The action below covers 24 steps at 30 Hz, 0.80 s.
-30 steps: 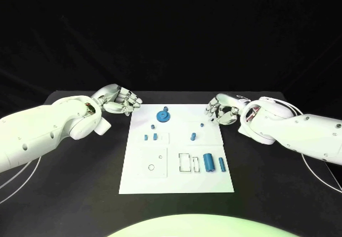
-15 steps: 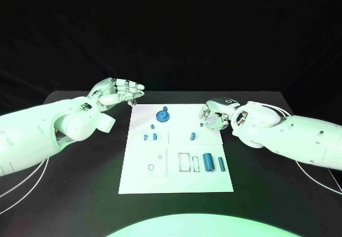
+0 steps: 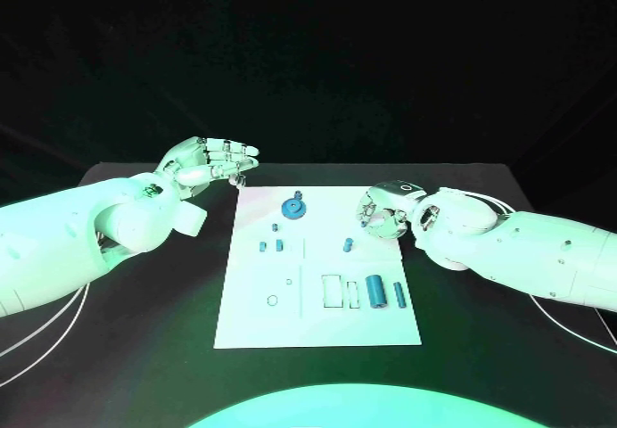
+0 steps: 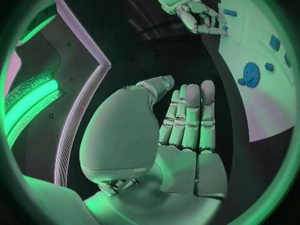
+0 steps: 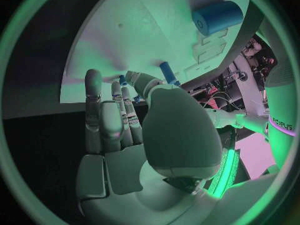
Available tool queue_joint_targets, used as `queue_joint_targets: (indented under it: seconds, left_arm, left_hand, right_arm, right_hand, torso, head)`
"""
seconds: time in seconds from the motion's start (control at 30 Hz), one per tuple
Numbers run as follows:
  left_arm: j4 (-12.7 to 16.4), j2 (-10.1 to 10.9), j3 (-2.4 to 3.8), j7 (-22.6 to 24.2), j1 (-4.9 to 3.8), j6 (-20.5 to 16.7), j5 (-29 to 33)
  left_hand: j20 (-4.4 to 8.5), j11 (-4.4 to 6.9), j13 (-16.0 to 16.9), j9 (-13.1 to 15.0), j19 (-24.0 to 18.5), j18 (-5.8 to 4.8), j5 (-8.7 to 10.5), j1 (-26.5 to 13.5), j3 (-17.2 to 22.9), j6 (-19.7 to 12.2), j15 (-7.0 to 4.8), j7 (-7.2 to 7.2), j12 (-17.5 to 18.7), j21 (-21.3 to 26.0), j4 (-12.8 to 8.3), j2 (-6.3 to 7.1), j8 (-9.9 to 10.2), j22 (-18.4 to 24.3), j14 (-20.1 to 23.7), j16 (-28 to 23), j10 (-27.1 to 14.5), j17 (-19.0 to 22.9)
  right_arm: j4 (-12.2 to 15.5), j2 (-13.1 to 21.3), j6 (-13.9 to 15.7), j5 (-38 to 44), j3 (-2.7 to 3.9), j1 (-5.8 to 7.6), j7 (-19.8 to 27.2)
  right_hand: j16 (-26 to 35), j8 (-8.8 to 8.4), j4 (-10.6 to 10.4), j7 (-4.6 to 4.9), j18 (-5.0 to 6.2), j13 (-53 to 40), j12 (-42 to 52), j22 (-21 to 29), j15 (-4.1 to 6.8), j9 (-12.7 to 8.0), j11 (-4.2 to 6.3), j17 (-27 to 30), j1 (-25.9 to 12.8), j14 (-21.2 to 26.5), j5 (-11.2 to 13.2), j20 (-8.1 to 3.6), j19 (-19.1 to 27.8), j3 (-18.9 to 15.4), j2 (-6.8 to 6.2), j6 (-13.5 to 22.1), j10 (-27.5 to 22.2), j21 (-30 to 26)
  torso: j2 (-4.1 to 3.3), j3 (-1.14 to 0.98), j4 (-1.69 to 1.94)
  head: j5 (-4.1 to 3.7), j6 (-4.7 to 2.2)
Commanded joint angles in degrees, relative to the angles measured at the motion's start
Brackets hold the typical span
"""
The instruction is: Assemble the parts on the task board
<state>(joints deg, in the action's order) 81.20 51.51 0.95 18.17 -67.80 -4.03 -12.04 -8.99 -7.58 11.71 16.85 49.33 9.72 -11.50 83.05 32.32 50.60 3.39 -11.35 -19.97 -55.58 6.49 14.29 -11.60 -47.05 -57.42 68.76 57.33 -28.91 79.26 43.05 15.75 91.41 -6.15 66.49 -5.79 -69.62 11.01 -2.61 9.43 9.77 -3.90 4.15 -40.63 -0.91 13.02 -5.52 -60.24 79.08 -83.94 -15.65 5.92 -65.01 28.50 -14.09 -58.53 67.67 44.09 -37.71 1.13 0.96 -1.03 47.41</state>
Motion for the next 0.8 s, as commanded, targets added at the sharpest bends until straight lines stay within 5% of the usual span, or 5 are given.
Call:
queue_joint_targets:
  seconds: [0.03, 0.47, 0.8]
  left_arm:
    - [0.26, -0.02, 0.06, 0.88, -0.02, 1.38, 1.06]
    - [0.28, 0.01, 0.05, 0.53, -0.02, 1.61, 1.1]
    - [0.27, 0.03, 0.05, 0.23, -0.03, 1.72, 1.03]
  left_hand:
    - [-0.08, 0.11, 0.06, -0.08, -0.12, 0.85, -0.08, -0.22, -0.35, -0.4, 0.04, 0.06, -0.2, 0.2, -0.02, -0.43, -0.37, 0.07, -0.03, -0.4, 0.04, 0.08]
    - [-0.1, 0.04, 0.18, -0.17, 0.0, 0.84, -0.01, -0.39, -0.83, -0.82, 0.08, -0.06, -0.43, 0.51, 0.05, -0.46, -0.28, 0.3, -0.11, -0.46, -0.17, 0.11]
    - [-0.11, 0.03, 0.2, -0.19, 0.04, 0.84, 0.0, -0.38, -0.91, -0.91, 0.09, -0.08, -0.49, 0.58, 0.04, -0.49, -0.27, 0.35, -0.12, -0.47, -0.23, 0.11]
  right_arm:
    - [-0.42, -0.38, -1.92, 1.87, -0.09, -0.22, -0.98]
    - [-1.35, -1.41, -1.46, 2.87, -0.17, -0.52, -1.82]
    - [-1.27, -1.79, -2.88, 2.85, -0.19, -0.94, -2.76]
  right_hand:
    - [-0.46, 0.1, -0.06, -0.06, 0.15, -0.07, 0.1, -0.34, 0.02, 0.1, -0.05, -0.3, -0.4, -2.21, 0.29, -0.1, -0.53, 0.37, 0.13, -0.32, 0.49, 0.47]
    - [-2.04, 0.42, -0.66, -0.24, -0.35, -0.07, 0.06, -3.44, 0.11, 0.45, 0.1, -1.43, -0.87, -2.14, 0.39, -0.15, -1.98, 1.33, 0.98, -0.75, 0.94, 3.29]
    - [-6.59, 3.33, -0.86, -1.93, -1.34, -0.93, 0.87, -9.94, 1.46, 2.82, 1.79, -5.7, -0.66, -2.62, 2.96, -1.06, -5.08, 3.98, 3.79, -4.11, 5.5, 8.96]
  torso:
    - [0.0, 0.0, -0.03]
    - [-0.02, -0.04, -0.04]
    - [-0.05, -0.03, -0.02]
  head:
    - [-0.07, 0.04]
    - [0.05, -0.01]
    - [-0.01, 0.34]
